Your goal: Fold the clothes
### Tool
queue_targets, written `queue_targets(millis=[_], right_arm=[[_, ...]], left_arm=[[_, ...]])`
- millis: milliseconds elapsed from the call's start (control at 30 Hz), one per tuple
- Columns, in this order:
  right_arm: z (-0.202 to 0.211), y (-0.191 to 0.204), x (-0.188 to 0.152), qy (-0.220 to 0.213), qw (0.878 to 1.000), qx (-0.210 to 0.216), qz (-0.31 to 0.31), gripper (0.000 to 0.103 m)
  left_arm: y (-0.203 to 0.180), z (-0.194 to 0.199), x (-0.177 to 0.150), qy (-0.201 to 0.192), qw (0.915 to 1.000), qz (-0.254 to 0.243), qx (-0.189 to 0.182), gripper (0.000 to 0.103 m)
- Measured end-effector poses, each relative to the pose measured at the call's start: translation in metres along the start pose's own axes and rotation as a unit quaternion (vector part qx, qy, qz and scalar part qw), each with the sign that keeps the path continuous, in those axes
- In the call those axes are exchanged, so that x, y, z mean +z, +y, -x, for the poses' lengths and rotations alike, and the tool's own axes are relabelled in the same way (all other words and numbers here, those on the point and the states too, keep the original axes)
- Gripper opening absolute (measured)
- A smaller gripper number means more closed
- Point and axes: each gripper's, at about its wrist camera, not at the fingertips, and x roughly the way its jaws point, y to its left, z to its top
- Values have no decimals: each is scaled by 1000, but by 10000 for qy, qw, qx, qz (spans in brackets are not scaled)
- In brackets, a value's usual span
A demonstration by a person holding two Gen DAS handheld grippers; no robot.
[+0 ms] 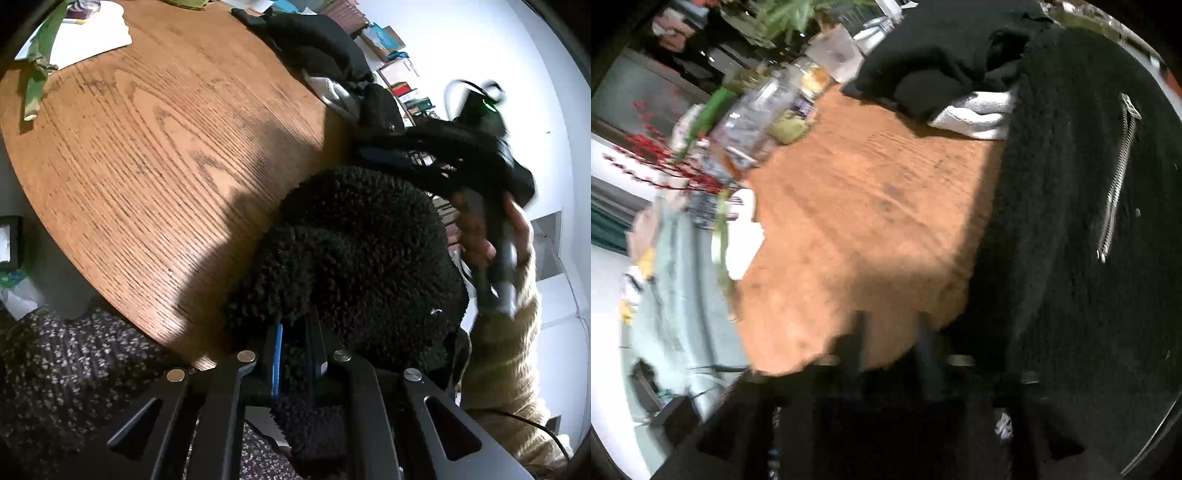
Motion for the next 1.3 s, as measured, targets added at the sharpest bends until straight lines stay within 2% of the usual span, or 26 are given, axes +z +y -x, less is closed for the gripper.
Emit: queue_targets(millis=[67, 100, 133, 200, 267, 300, 333, 400, 467, 567, 633, 767, 867, 900, 933, 1033, 1100, 1133, 1200, 1300], right_arm=[[31, 6, -16, -308, 9994, -9, 173, 61], [47, 8, -24, -467, 9985, -99, 263, 75], [61, 9, -32, -608, 9973, -192, 360, 83], [74, 9, -42, -578, 9963, -368, 518, 83], [62, 6, -46, -240, 9978, -322, 524, 82], [48, 7, -45, -54, 9982, -304, 519, 78], [32, 9, -44, 117, 9980, -336, 524, 63], [-3, 19, -37, 336, 9951, -699, 612, 32], [-19, 33, -25, 299, 9919, -886, 863, 26], [-31, 47, 1, 352, 9921, -755, 943, 24], [-40, 49, 21, 446, 9929, -653, 889, 24], [-78, 16, 41, 579, 9969, -473, 256, 24], [-77, -3, 44, 473, 9985, -87, -249, 33], [-70, -5, 42, 472, 9982, -160, -321, 38], [-62, -5, 39, 448, 9980, -280, -351, 49], [-8, 3, 25, -129, 9965, -807, 171, 59], [35, 8, 0, -521, 9922, -1020, 485, 65], [55, 10, -14, -680, 9897, -1102, 613, 76], [83, 11, -46, -905, 9843, -1296, 783, 83], [115, -2, -100, -1107, 9784, -1589, 722, 83]], left_arm=[[0, -3, 2, 50, 10000, 7, -6, 10], [1, -5, 3, 75, 10000, 11, -7, 10], [-1, -6, 3, 79, 10000, -31, 24, 10], [-5, -9, 5, 80, 9998, -129, 97, 10], [-8, -9, 5, 77, 9996, -204, 162, 10], [-7, -9, 5, 79, 9996, -198, 165, 10], [-7, -8, 4, 82, 9997, -185, 163, 10], [-5, -8, 6, 79, 9998, -140, 136, 10], [-3, -2, 6, 38, 9999, -98, 44, 10], [2, 5, 8, -43, 9999, 60, -77, 12], [5, 6, 12, -37, 9997, 196, -113, 16], [8, 7, 17, 13, 9990, 415, -169, 33], [6, 9, 20, 32, 9988, 462, -171, 42], [4, 11, 22, 30, 9989, 441, -143, 45], [2, 12, 23, 28, 9990, 421, -115, 46], [-11, 19, 23, 10, 9998, 157, -124, 48], [-22, 19, 23, 69, 9998, -67, -162, 48], [-28, 16, 22, 125, 9996, -190, -179, 48], [-37, 0, 22, 285, 9988, -173, -371, 48], [-30, -31, 30, 168, 9977, 383, -525, 48]])
